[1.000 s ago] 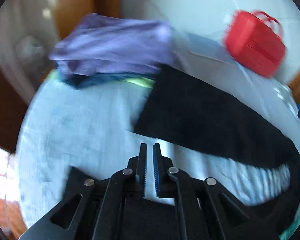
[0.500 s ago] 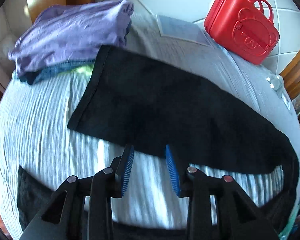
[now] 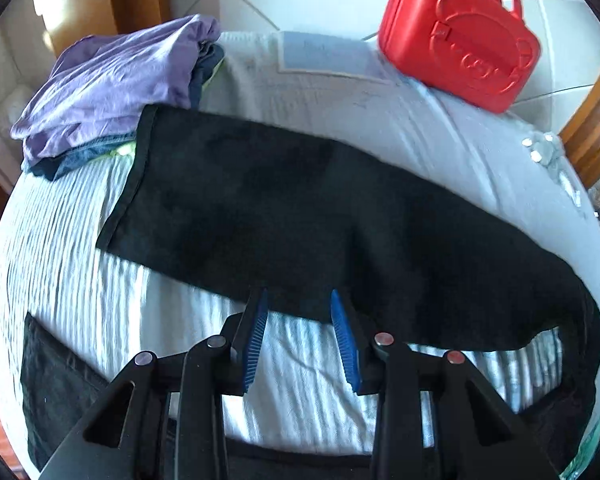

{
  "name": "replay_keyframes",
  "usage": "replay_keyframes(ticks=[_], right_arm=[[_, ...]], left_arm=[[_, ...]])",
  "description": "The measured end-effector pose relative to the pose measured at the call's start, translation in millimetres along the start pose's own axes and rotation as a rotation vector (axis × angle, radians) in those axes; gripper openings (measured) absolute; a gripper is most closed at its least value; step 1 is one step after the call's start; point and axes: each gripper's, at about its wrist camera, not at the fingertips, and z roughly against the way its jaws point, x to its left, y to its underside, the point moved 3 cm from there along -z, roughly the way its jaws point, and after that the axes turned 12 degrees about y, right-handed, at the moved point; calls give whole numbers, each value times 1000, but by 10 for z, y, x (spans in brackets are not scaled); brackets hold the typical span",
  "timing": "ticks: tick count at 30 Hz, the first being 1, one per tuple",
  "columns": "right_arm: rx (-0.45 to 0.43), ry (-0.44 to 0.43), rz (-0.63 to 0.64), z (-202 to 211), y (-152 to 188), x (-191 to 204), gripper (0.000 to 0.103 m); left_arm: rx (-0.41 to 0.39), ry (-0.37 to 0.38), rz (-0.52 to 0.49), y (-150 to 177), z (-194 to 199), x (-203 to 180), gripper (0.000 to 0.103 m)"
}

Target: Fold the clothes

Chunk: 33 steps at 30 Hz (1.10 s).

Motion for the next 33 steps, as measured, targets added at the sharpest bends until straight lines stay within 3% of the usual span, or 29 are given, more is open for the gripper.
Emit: replay_keyframes(ticks=[1, 2, 3, 4, 8, 11, 13, 16, 19, 23, 28, 33], right_arm=[[-9, -20, 7, -1, -10, 25, 65], [-19, -39, 14, -2, -19, 51, 51], [-28, -27, 53, -1, -28, 130, 22], [-50, 70, 141, 0, -6, 237, 13], [-145, 410, 460, 99, 87, 638, 4], [-259, 551, 495, 371, -39, 644, 0], [-393, 728, 531, 626, -214, 578, 0], [-339, 508, 371, 890, -595, 312, 0], [-262, 331, 334, 883, -467, 295, 0], [-163, 182, 280, 717, 18, 175, 0], [-83, 142, 223, 546, 406, 52, 1], [-88, 121, 238, 665, 509, -9, 2]], left_arm=[[5, -5, 10, 24, -4, 13, 34], [11, -11, 20, 54, -5, 25, 34], [18, -12, 28, 101, 9, 27, 34], [24, -12, 34, 155, 30, 25, 34], [66, 2, -9, 402, 164, -177, 34], [118, 59, -109, 607, 233, -611, 34], [149, 103, -182, 706, 215, -965, 34], [169, 195, -253, 763, 173, -1461, 34], [177, 297, -374, 823, 153, -2082, 34], [215, 411, -519, 866, 29, -2834, 34], [266, 550, -666, 1199, -106, -3593, 34], [278, 507, -661, 1465, -206, -3919, 34]])
